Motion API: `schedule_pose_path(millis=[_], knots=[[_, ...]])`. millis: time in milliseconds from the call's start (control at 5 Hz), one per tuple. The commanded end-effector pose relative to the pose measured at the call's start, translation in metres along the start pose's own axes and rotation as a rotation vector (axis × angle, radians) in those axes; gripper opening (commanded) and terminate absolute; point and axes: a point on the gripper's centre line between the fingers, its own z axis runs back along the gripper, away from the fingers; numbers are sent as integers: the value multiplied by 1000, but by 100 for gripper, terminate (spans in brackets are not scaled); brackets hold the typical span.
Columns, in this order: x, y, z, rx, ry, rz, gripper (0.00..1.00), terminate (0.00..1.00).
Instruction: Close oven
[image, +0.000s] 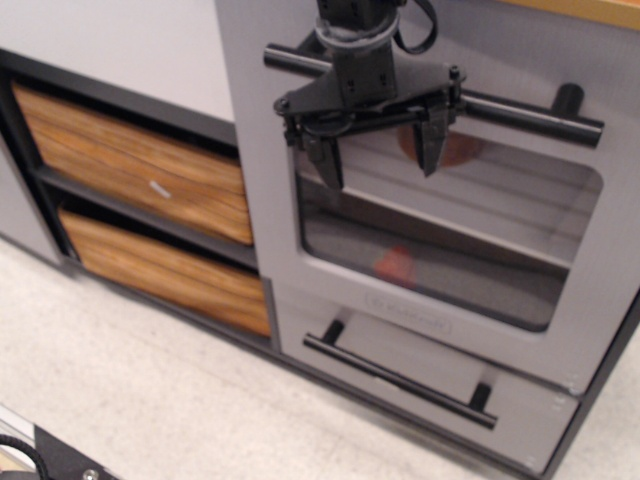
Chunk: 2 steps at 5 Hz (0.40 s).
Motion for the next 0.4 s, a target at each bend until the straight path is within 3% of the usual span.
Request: schedule_pose_path(millis=[0,200], knots=[[16,1,23,-34,-46,0,100,0],[16,1,23,-34,-46,0,100,100]])
